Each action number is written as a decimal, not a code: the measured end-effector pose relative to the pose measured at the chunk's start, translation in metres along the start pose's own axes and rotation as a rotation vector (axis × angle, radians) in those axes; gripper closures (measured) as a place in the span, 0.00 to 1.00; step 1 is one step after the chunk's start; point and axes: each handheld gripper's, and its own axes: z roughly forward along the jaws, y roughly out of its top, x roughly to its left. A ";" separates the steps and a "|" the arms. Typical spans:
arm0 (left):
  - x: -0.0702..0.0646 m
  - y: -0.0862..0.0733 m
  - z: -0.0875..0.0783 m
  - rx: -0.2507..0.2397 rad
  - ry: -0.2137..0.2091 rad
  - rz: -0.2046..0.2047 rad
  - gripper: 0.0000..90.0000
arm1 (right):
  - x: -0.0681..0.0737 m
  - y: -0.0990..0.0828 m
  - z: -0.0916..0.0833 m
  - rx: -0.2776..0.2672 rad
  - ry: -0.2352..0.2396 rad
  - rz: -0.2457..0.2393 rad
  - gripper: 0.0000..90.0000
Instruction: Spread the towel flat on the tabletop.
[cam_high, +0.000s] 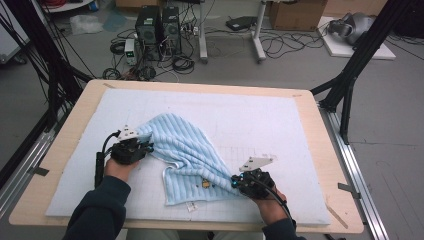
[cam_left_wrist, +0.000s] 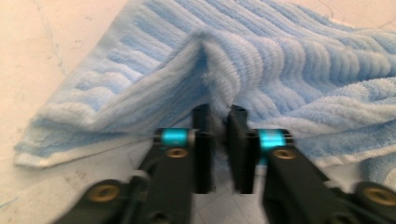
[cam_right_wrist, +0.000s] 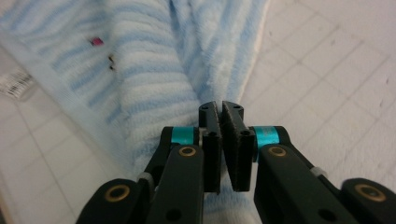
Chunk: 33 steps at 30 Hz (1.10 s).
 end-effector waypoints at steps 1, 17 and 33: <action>0.000 0.001 -0.002 -0.014 0.001 -0.012 0.71 | -0.002 0.003 -0.001 -0.014 0.003 0.002 0.87; 0.014 -0.019 -0.035 -0.148 -0.028 -0.028 0.48 | -0.043 0.080 0.060 -0.104 -0.061 0.048 0.56; 0.033 -0.015 -0.038 -0.175 -0.056 -0.032 0.49 | -0.051 0.125 0.136 -0.007 -0.055 0.062 0.67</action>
